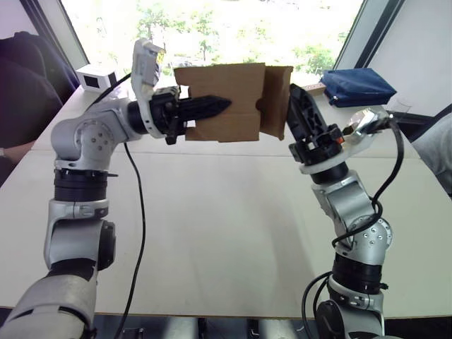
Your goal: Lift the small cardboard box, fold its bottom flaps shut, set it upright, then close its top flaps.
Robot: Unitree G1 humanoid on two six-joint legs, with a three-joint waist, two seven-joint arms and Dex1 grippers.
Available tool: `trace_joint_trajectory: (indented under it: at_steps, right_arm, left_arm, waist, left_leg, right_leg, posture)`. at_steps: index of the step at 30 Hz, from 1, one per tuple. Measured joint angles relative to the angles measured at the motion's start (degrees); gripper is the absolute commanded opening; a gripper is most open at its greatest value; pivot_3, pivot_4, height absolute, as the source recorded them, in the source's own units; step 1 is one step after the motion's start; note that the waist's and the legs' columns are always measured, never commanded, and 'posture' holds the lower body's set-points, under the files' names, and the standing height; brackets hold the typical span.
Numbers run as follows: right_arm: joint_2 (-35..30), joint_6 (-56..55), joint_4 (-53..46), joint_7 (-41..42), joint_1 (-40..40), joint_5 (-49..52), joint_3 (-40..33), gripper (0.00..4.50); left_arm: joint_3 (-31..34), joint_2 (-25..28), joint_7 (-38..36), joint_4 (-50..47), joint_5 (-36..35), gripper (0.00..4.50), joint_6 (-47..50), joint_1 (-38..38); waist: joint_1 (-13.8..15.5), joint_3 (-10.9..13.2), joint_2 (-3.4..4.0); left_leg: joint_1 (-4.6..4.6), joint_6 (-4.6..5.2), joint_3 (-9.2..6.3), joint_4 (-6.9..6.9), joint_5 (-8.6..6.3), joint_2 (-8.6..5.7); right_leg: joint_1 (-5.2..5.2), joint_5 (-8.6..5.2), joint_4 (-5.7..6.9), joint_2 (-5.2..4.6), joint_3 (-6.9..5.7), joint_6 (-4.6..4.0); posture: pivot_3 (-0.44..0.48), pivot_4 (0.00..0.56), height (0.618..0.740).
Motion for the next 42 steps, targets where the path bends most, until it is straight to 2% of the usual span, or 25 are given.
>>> trace_joint_trajectory:
  at_steps: [17,31,42]
  right_arm:
    - [4.7,-4.3,-0.4,-4.1,-0.6,-5.6,4.8,2.41]
    - [4.3,-4.3,-1.7,-2.9,-0.3,-9.5,7.3,2.41]
    - [8.5,-7.1,-1.7,-3.0,-1.5,-12.9,8.1,2.41]
  left_arm:
    - [-0.2,-0.8,0.3,-0.8,0.5,0.0,-0.4,0.1]
    - [-0.1,-2.2,2.1,-0.9,0.7,0.0,-1.5,0.6]
    - [0.6,-3.8,3.9,-0.8,0.9,0.0,-2.6,0.5]
  waist:
    - [0.0,0.0,0.01]
    - [0.0,0.0,0.01]
    - [-0.1,0.0,0.01]
  left_leg:
    - [0.0,0.0,0.0,0.0,0.0,0.0]
    - [0.0,0.0,-0.01,0.0,0.0,0.0]
    - [0.0,0.0,0.0,0.0,0.0,0.0]
  right_leg:
    - [0.0,0.0,0.0,0.0,0.0,0.0]
    - [0.0,0.0,0.0,0.0,0.0,0.0]
    - [-0.01,0.0,0.0,0.0,0.0,0.0]
  posture:
    - [0.0,0.15,0.74]
    - [0.0,0.15,0.74]
    - [0.0,0.15,0.74]
